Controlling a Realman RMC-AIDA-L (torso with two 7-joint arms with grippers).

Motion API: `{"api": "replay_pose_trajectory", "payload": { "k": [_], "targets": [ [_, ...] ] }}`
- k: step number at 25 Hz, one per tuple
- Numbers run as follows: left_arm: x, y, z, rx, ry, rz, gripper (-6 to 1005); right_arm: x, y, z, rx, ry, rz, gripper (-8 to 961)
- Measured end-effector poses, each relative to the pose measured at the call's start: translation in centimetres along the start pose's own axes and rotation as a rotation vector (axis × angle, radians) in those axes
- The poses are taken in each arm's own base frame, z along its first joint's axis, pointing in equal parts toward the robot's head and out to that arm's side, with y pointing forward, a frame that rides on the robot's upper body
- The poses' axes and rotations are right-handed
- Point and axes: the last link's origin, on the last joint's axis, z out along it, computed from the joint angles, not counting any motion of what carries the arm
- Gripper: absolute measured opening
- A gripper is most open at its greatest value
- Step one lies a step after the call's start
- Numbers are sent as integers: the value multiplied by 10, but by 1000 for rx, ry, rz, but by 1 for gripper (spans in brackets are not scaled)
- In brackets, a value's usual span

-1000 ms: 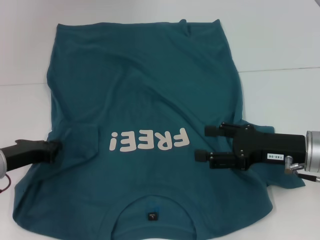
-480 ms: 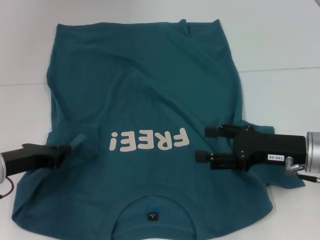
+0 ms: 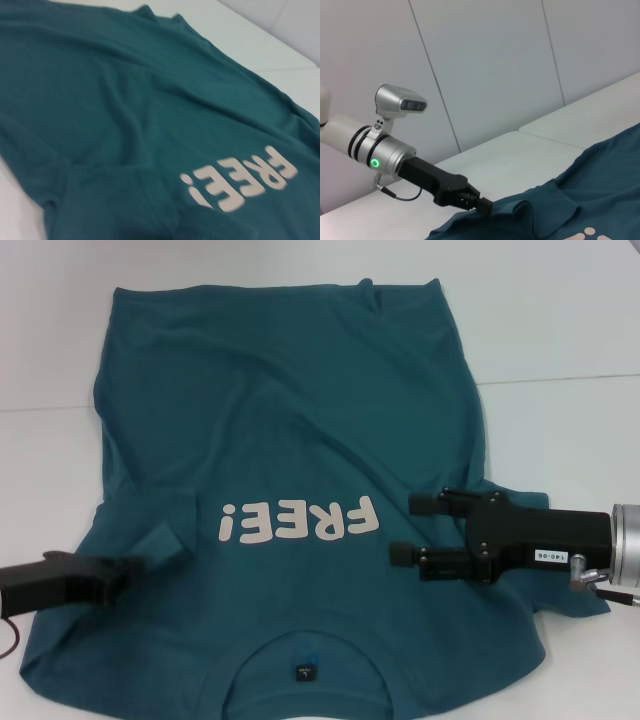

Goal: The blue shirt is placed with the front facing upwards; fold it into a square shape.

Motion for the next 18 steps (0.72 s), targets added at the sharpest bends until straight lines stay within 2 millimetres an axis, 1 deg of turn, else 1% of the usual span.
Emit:
{"api": "replay_pose_trajectory", "payload": {
  "k": [5,10,14,18],
  "targets": [
    [-5,7,-1,-51,-39,10,-1,0,0,0,-1,0,1,849],
    [-7,15,-9,-121,-82,32,-1,2,1,1,-4,-1,10,847],
    [-9,17,-16,-153,-108,42,-1,2,1,1,-4,-1,10,846],
    [-7,15,-23,-156,-89,30,0,3,1,1,-2,-1,9,844]
  ]
}}
